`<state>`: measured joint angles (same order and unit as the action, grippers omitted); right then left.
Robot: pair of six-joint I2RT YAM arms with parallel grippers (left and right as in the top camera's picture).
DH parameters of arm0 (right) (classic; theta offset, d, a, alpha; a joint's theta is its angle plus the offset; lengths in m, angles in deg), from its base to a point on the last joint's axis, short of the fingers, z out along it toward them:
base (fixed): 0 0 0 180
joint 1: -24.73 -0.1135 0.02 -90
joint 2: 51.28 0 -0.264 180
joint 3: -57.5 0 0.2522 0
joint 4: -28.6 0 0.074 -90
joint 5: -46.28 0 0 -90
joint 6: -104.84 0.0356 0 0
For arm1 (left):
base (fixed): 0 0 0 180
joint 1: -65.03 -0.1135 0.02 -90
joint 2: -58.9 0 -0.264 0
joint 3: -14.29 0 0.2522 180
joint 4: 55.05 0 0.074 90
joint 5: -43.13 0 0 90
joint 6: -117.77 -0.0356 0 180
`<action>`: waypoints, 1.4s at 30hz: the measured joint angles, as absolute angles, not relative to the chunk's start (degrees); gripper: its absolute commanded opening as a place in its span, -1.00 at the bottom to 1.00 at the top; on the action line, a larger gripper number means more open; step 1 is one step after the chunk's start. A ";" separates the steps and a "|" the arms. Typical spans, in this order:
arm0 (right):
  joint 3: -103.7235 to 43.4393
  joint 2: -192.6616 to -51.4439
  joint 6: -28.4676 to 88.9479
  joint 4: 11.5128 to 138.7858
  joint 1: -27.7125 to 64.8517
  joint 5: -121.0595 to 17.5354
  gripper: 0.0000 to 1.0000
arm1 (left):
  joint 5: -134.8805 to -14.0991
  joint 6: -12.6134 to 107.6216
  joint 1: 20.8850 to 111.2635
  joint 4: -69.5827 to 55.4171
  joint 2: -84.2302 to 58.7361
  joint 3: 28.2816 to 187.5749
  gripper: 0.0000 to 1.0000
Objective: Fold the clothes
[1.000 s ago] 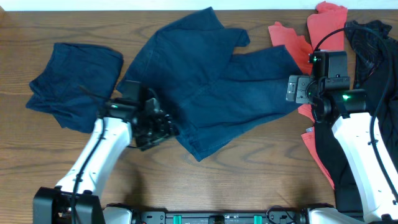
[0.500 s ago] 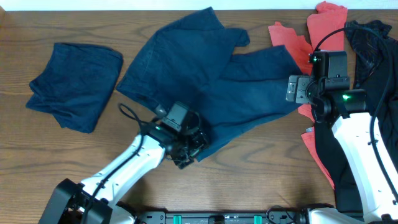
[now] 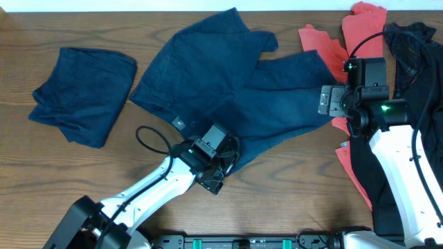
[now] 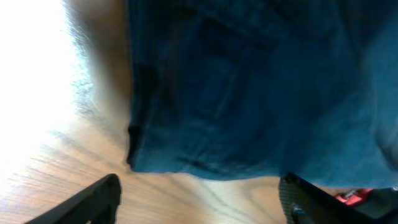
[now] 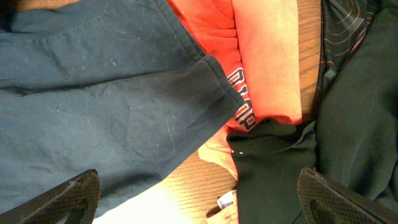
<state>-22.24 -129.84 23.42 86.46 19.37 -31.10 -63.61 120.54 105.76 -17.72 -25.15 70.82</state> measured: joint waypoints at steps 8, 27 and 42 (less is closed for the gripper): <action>-22.24 -129.84 23.42 86.74 19.37 -31.10 0.99 | -62.42 127.05 105.97 -19.09 -30.48 70.82 0.64; -22.24 -129.87 23.42 91.57 19.37 -33.48 0.99 | -56.13 115.84 95.64 2.76 -28.56 70.88 -0.75; -10.53 -130.96 39.33 107.03 19.35 -53.78 0.99 | -49.16 98.38 81.93 6.28 -21.65 70.82 -0.70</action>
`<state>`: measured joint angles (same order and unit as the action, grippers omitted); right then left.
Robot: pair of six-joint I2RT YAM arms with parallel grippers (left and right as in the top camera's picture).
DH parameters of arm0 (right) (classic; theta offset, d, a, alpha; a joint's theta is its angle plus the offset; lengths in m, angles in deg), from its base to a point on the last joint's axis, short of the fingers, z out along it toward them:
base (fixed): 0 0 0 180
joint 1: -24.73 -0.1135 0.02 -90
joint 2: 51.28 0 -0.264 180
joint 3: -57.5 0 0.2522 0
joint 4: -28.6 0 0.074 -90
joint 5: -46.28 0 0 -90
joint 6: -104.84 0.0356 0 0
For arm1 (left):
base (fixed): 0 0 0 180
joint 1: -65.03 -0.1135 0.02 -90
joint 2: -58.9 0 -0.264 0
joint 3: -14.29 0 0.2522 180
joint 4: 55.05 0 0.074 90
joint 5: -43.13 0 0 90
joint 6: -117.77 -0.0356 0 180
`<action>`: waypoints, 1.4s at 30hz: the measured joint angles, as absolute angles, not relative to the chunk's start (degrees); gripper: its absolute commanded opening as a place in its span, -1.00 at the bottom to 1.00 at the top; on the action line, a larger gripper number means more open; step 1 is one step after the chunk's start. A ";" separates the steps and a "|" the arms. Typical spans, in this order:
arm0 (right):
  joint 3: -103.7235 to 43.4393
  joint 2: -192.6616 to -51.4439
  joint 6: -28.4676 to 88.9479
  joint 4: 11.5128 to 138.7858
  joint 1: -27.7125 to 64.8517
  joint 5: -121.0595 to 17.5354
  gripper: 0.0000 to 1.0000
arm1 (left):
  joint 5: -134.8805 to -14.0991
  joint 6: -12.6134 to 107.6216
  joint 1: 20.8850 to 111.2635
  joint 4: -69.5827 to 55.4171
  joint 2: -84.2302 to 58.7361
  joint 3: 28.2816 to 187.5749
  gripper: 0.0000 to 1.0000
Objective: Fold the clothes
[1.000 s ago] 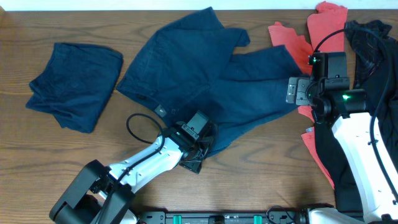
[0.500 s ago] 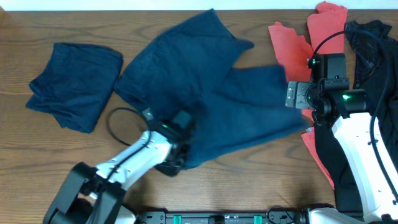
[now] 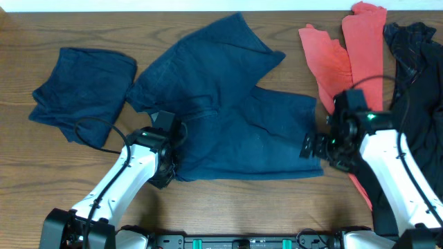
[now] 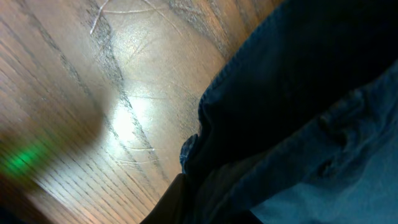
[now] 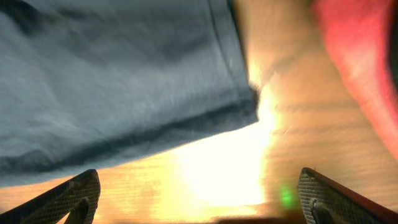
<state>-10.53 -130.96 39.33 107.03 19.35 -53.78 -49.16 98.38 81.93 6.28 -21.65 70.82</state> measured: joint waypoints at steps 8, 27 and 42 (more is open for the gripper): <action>3.73 -131.11 49.43 93.56 19.35 -57.89 0.99 | -48.96 97.15 81.93 6.33 -21.65 70.77 -0.67; 10.70 -130.94 60.05 75.53 19.37 -51.79 -0.98 | -48.70 90.25 81.95 9.06 -21.52 70.77 -0.88; -8.23 -118.00 50.83 89.70 26.34 -52.95 -0.98 | -58.14 77.13 84.40 22.26 1.76 72.24 -0.88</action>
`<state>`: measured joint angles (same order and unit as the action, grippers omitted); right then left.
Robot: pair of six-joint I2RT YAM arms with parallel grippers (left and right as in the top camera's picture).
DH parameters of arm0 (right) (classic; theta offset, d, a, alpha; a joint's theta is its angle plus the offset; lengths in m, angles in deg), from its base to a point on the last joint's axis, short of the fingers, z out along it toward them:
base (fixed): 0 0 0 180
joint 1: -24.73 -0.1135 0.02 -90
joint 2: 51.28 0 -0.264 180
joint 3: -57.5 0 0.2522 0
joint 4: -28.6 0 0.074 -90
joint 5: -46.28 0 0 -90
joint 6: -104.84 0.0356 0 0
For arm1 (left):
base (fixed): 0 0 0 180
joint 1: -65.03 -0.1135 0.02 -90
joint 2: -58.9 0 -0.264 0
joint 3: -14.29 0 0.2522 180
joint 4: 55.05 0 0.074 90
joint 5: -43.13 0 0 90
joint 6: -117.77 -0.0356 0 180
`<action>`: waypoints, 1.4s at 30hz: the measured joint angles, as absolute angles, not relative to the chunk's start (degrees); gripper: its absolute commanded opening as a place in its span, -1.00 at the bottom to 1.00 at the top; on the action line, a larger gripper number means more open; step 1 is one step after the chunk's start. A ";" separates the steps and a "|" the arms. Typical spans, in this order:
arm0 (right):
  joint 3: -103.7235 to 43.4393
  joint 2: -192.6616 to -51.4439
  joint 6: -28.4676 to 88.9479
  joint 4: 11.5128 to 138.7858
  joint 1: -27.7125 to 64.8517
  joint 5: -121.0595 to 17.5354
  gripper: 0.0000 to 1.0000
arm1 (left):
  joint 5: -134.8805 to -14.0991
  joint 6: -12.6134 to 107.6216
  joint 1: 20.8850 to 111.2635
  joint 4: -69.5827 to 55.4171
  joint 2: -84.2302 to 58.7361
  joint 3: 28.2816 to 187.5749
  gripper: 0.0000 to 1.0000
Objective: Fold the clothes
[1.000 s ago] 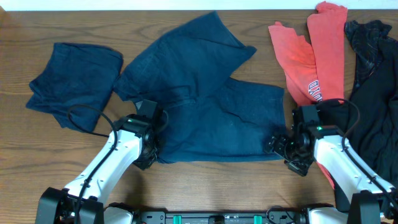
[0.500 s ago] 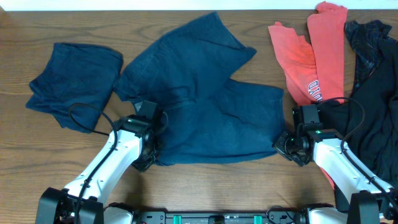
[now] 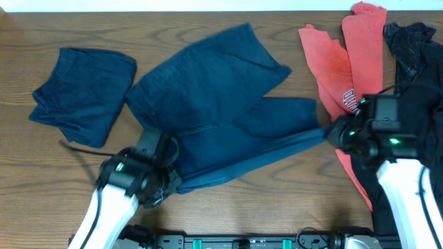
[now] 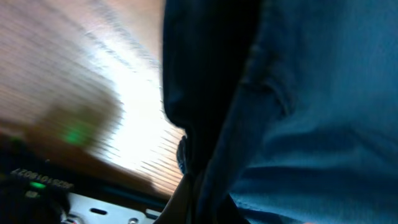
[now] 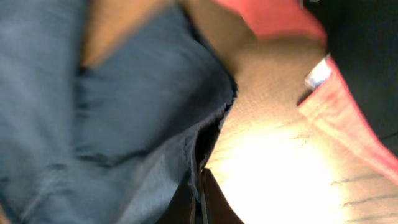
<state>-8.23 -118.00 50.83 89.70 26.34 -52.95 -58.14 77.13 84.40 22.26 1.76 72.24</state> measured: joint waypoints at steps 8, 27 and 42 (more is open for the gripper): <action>-17.89 -113.56 41.98 92.19 26.51 -52.91 -0.98 | -60.02 77.00 87.57 22.52 20.90 72.80 -0.88; -18.94 -137.21 28.64 37.59 12.26 -56.82 -0.98 | -28.70 93.90 88.07 9.85 13.47 72.74 -0.88; -19.20 -160.34 25.74 11.29 8.50 -53.48 -0.98 | -13.05 100.87 81.91 -9.02 -10.57 72.43 -0.88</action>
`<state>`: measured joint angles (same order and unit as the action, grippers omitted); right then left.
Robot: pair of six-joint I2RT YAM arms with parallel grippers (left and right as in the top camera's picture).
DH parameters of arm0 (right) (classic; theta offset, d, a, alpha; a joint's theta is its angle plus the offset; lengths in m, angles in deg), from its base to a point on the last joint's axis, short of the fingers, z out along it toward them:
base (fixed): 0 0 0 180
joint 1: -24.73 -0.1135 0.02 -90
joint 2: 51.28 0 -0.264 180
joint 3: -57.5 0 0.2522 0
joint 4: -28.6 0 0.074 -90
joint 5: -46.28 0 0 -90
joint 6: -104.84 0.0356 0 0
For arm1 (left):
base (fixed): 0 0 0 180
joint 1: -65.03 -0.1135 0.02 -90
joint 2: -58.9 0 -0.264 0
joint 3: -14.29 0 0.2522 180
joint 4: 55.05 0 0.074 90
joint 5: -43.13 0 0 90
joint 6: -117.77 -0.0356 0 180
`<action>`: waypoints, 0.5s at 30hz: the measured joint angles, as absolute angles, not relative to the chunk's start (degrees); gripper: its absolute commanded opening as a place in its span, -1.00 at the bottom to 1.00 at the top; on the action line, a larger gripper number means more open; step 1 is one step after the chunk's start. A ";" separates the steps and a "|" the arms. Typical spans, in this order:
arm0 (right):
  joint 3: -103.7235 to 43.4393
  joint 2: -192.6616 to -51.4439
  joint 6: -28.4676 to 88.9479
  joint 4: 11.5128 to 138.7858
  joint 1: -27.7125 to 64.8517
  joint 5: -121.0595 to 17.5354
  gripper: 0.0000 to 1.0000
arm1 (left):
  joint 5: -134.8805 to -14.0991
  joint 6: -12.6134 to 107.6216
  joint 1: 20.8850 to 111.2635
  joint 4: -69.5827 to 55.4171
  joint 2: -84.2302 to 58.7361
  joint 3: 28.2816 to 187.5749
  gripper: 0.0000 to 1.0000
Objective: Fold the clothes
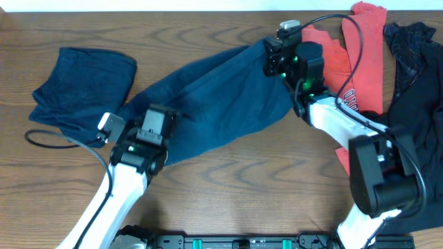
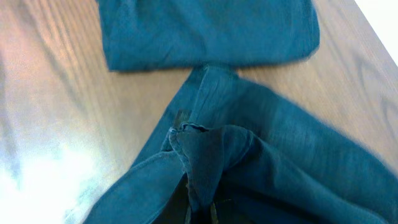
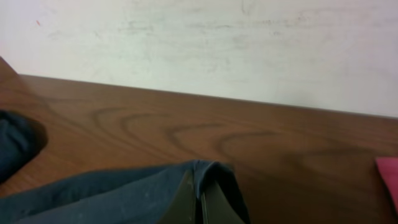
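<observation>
A pair of navy shorts [image 1: 221, 104] stretches across the table's middle, folded over lengthwise. My left gripper [image 1: 142, 135] is shut on the shorts' near-left end, the pinched cloth [image 2: 202, 162] bunched between its jaws. My right gripper [image 1: 273, 59] is shut on the far-right end, where a fold of cloth [image 3: 205, 174] sits between its closed fingers. A folded navy garment [image 1: 83, 86] lies at the far left, also the folded navy garment [image 2: 205, 31] in the left wrist view.
Red clothes [image 1: 353, 62] lie at the back right, with a black garment [image 1: 415, 104] beside them along the right edge. A cable [image 1: 59, 142] trails on the wood at the left. The table's far edge meets a white wall [image 3: 199, 43].
Both grippers carried the shorts' near edge away from me. The right gripper went from the mid right to the far centre, the left from the front edge to mid left. The shorts now lie doubled over.
First both grippers were open over the spread shorts, left at the near hem, right at the right leg. Then they reached the near corners. Then both were shut on the near edge, lifting it. Now that edge lies over the far side.
</observation>
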<state>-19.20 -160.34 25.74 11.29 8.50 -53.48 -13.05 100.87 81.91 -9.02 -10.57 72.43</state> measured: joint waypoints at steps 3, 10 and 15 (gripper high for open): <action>-20.40 -162.94 25.26 9.52 8.35 -52.89 -0.97 | -12.61 98.03 78.74 -16.99 -14.86 72.37 -0.88; -28.58 -169.82 24.80 8.76 7.28 -53.11 -0.97 | -14.60 92.67 73.91 -25.08 -20.76 72.37 -0.87; -35.53 -174.83 23.88 8.54 6.01 -51.34 -0.18 | -15.15 91.05 71.27 -24.58 -22.48 72.37 -0.22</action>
